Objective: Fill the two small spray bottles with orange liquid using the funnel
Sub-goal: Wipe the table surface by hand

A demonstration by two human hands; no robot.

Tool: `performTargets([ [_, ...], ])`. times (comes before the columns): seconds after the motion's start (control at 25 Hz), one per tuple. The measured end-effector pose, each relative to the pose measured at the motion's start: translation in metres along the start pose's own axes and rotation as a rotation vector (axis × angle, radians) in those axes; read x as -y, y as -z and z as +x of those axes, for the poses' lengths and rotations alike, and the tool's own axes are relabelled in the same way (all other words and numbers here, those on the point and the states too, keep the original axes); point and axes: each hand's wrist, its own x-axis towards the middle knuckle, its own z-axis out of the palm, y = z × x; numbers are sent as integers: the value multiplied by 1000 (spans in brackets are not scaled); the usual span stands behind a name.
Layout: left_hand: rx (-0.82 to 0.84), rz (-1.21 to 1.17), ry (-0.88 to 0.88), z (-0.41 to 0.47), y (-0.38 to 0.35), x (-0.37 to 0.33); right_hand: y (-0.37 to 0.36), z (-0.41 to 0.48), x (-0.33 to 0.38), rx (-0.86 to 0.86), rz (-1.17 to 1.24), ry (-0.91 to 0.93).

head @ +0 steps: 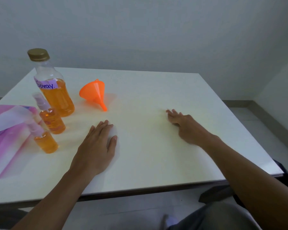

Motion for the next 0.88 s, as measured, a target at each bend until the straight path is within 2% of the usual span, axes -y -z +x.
performTargets([
  [0.16, -11, 3, 21, -1, 1, -4, 11, 27, -9, -168, 6, -419],
  [0.24, -10, 2, 31, -1, -1, -3, 6, 54, 22, -230, 63, -488],
  [0.28, -8, -1, 33, 0, -1, -2, 2, 65, 42, -236, 108, -457],
  [0.4, -3, -15, 27, 1, -2, 0, -11, 83, 85, -161, 199, -210],
  [0.52, -2, -17, 22, 1, 0, -1, -14, 73, 78, -138, 144, -57],
  [0.76, 18, -24, 49, -1, 3, -4, -1, 27, 27, -106, 33, 13],
  [0.84, 28, -19, 58, -1, 3, -4, 9, 19, 9, -126, -45, -33],
  [0.88, 29, -19, 62, 0, 2, -4, 14, 18, -2, -154, -51, -115],
])
